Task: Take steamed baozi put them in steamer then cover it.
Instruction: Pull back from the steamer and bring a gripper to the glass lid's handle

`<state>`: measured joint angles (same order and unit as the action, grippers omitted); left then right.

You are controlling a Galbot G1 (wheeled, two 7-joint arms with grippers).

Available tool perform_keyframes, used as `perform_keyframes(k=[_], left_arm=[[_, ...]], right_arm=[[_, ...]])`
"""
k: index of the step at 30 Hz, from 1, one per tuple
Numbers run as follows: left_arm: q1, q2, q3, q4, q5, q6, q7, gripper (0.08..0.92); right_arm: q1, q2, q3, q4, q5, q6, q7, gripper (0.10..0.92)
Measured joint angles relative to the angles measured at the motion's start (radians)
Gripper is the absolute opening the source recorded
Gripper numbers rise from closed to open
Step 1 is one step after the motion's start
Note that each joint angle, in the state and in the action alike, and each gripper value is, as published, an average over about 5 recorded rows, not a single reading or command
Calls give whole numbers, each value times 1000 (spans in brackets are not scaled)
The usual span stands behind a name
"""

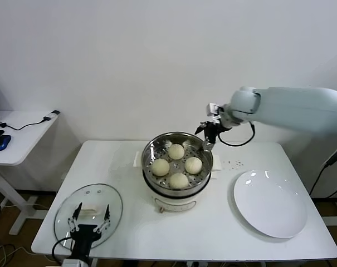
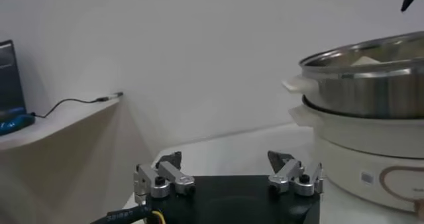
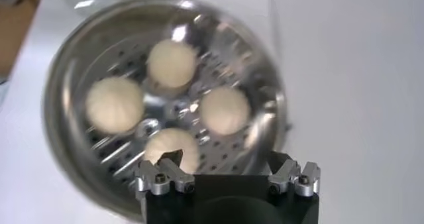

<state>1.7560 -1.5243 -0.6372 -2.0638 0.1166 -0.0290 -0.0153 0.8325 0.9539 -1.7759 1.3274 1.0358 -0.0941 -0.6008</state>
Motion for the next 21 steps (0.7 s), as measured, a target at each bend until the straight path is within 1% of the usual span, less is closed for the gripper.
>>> perform_keyframes(k=[7, 12, 16, 21], left_arm=[[-11, -6, -8, -21, 11, 3, 2, 823], [-12, -18, -17, -35, 24, 6, 7, 823], [-14, -25, -29, -40, 35, 11, 12, 823], [-9, -32, -41, -55, 63, 18, 17, 823]], right_arm=[[-185, -202, 198, 110, -22, 149, 213, 823], [-405, -318, 436, 152, -58, 214, 314, 823], [-631, -375, 677, 184, -95, 241, 370, 823], [-953, -402, 1008, 233, -150, 253, 415, 823]])
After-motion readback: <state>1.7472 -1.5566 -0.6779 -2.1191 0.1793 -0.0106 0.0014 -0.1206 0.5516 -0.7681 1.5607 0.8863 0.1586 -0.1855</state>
